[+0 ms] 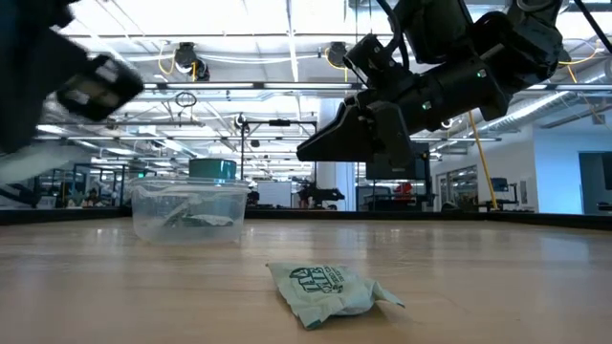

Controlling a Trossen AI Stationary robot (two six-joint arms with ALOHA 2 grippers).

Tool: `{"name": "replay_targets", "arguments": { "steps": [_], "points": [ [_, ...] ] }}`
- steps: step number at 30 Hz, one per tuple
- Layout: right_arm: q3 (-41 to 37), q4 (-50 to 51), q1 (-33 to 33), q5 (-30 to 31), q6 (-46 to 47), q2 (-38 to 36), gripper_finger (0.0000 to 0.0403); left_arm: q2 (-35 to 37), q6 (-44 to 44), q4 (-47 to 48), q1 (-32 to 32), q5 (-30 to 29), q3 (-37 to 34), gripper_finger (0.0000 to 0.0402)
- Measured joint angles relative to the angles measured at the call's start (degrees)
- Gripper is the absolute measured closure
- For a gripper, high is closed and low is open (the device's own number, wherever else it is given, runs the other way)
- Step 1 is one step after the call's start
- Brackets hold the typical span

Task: Pick and place Stevia / Truvia into bins
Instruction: Put the stevia packet into the transparent container

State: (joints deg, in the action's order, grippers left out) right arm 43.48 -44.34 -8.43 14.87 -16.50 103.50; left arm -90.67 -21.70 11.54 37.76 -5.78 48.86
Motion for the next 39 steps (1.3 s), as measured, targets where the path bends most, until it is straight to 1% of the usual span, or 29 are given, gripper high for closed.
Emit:
{"name": "replay_targets", "arguments": {
  "steps": [3, 5, 6, 8, 10, 14, 17, 19, 21, 22, 24, 25, 27, 29, 30, 32, 34, 39],
  "points": [
    [0.0, 0.0, 0.0, 0.0, 0.2, 0.0, 0.0293, 6.7, 4.4, 7.5, -2.5, -8.3, 0.0, 0.0399],
    [0.0, 0.0, 0.0, 0.0, 1.4, 0.0, 0.0293, 10.1, 5.8, 12.9, -5.2, -12.0, 0.1, 0.0399],
    [0.0, 0.1, 0.0, 0.0, 2.0, 0.0, 0.0293, 11.2, 6.0, 15.4, -6.9, -12.8, 0.1, 0.0398],
    [0.0, 0.1, 0.0, 0.0, 2.4, 0.0, 0.0293, 12.2, 6.1, 18.9, -10.4, -12.1, 0.0, 0.0395],
    [0.0, 0.1, -0.2, -0.1, 2.3, 0.0, 0.0293, 12.4, 6.2, 20.3, -13.9, -11.1, 0.0, 0.0394],
    [0.0, 0.3, -0.9, -0.2, 2.5, 0.0, 0.0294, 10.1, 8.2, 19.1, -20.0, -7.2, 0.0, 0.0393],
    [0.0, 3.1, -2.5, -0.2, 1.5, -0.3, 0.0293, 8.5, 9.9, 18.3, -22.6, -5.5, 0.0, 0.0390],
    [0.0, 8.9, -4.1, -0.1, -1.0, -2.3, 0.0294, 7.7, 11.0, 18.4, -23.5, -4.4, 0.0, 0.0382],
    [0.5, 17.1, -5.8, 0.3, -1.8, -5.8, 0.0293, 7.1, 11.5, 18.2, -23.9, -4.3, 0.0, 0.0366],
    [0.8, 22.3, -6.6, 0.9, -0.1, -7.9, 0.0293, 7.0, 11.5, 18.3, -24.0, -4.3, 0.0, 0.0356],
    [1.3, 32.3, -7.6, 1.2, 7.0, -12.7, 0.0294, 7.0, 11.5, 18.1, -23.9, -4.8, 0.0, 0.0334],
    [1.3, 37.2, -8.0, 0.0, 11.1, -15.6, 0.0294, 7.0, 11.5, 17.7, -23.8, -5.1, 0.0, 0.0323],
    [1.3, 46.1, -8.8, -4.2, 18.0, -21.1, 0.0296, 7.0, 11.7, 16.4, -23.5, -6.5, 0.0, 0.0303],
    [1.3, 54.9, -10.5, -9.6, 23.1, -26.2, 0.0298, 7.2, 13.3, 14.2, -23.2, -8.0, 0.0, 0.0287],
    [1.3, 58.4, -11.6, -10.7, 25.4, -28.2, 0.0299, 7.2, 14.2, 12.4, -23.0, -8.8, 0.0, 0.0282],
    [0.9, 63.2, -14.6, -10.7, 28.5, -31.0, 0.0302, 7.2, 16.1, 8.6, -22.8, -10.2, 0.0, 0.0275],
    [-0.3, 65.7, -17.5, -10.7, 30.3, -32.0, 0.0304, 7.2, 17.9, 4.2, -22.6, -10.6, 0.0, 0.0273],
    [-3.1, 63.4, -23.7, -10.7, 35.1, -30.1, 0.0305, 7.2, 20.0, -2.6, -22.7, -10.7, 0.1, 0.0273]
  ]
}}
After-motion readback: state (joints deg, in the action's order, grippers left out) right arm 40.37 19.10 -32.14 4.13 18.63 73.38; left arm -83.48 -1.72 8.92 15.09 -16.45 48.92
